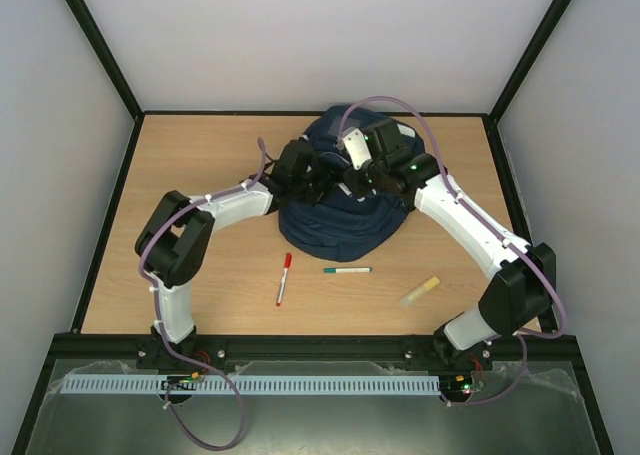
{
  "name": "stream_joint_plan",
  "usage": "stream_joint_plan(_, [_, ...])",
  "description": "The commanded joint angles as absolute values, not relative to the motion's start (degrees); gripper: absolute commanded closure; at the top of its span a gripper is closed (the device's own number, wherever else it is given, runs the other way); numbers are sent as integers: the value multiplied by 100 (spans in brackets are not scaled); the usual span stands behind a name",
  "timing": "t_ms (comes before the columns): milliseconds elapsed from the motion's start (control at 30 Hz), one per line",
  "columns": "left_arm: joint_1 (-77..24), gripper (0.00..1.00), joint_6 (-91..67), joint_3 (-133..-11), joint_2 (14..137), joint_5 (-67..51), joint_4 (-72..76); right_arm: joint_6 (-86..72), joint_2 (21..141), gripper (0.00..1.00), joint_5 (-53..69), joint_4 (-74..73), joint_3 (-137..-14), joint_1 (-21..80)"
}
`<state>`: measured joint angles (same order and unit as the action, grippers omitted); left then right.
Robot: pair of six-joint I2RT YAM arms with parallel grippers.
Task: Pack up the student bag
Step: Place the stationery in the student bag, then pick up the stationery from the center of the board.
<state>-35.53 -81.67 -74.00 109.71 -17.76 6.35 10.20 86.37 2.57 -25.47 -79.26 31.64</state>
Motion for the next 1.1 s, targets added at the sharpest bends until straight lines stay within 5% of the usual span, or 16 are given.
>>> stream_joint_plan(0, [-3499, 81, -8261, -7583, 10724, -1639, 942, 1006, 8280, 99, 485, -2311, -8019, 3298])
stream_joint_plan(67, [-3500, 70, -8141, -7516, 10521, -1629, 820, 996, 8292, 99, 450, -2279, -7969, 3301])
stream_joint_plan(333, [-3532, 55, -7878, -6895, 9575, -1629, 622, 993, 8364, 99, 61, -2177, -7979, 3288])
stream_joint_plan(400, [-3558, 31, -7765, -6773, 9312, -1659, 541, 1011, 8395, 99, -54, -2144, -8024, 3267])
stream_joint_plan(467, [-3527, 23, -7616, -6704, 9107, -1899, 405, 1002, 8451, 99, -95, -2164, -8085, 3233])
stream_joint_plan(867, [-3428, 21, -5307, -6375, 8415, -2917, -1491, 975, 8235, 99, -72, -1768, -7342, 3119])
stream_joint_plan(1067, [-3421, 25, -4536, -5618, 7628, -2310, -1998, 955, 8045, 99, 83, -1487, -6924, 3068])
